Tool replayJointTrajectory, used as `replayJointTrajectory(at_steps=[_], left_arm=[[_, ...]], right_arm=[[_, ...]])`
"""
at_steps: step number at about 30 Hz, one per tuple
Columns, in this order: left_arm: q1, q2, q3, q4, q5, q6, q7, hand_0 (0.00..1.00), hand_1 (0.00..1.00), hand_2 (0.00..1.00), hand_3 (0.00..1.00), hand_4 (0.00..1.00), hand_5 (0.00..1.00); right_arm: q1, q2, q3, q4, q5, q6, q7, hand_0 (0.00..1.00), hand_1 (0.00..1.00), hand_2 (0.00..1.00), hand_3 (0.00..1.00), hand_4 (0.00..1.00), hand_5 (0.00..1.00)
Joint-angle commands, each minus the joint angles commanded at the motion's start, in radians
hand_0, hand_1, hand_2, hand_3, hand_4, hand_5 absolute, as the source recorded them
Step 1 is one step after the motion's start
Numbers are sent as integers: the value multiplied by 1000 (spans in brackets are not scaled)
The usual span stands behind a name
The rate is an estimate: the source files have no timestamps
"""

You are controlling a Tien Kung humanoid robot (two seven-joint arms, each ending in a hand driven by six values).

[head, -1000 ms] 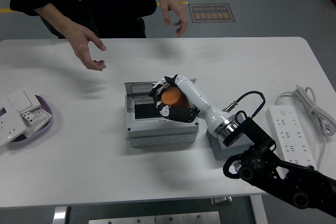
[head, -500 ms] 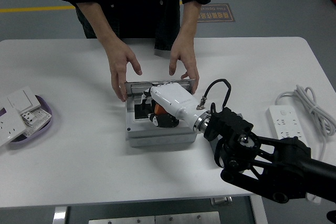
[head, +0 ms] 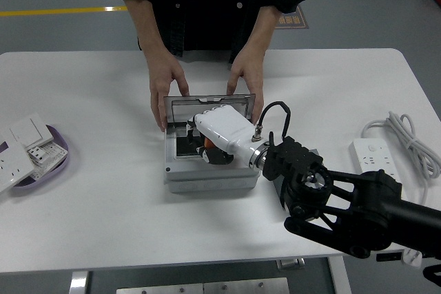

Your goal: Pick up the cylinder from the cube,place it in the box,flap close box

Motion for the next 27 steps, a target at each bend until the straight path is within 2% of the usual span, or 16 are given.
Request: replayJointTrajectory(at_steps=[5,6,11,12,17,18,27], left_arm=[[1,-1,0,0,0,0,1,598,622,615,635,680,215],[1,-1,-1,0,1,0,2,598,622,615,634,681,215],[-1,0,-3,0,3,0,2,598,622,615,634,681,215],[-1,0,-3,0,4,0,2,598,622,614,633,681,214],[-1,-1,-5,-1,6,0,2,598,622,614,633,681,214],[-1,-1,-6,-2,7,0,2,598,622,614,632,683,211],[-2,-2,-16,-7,20,-1,3,598,622,616,633,686,207]], right_arm=[[-3,7,-4,-14,6,-18,5,681,632,596,615,497,2],[-4,8,-5,-17,7,-23,7,730,655,644,661,444,103],[-7,9,-12,-23,17,-41,17,730,655,644,661,444,103],[-7,8,-13,-24,19,-43,19,757,678,662,688,492,170],[-11,6,-16,-29,26,-49,24,757,678,662,688,492,170],[-12,5,-17,-30,28,-50,26,762,676,681,798,546,165],[-22,-2,-17,-28,65,-75,56,755,675,680,808,561,177]])
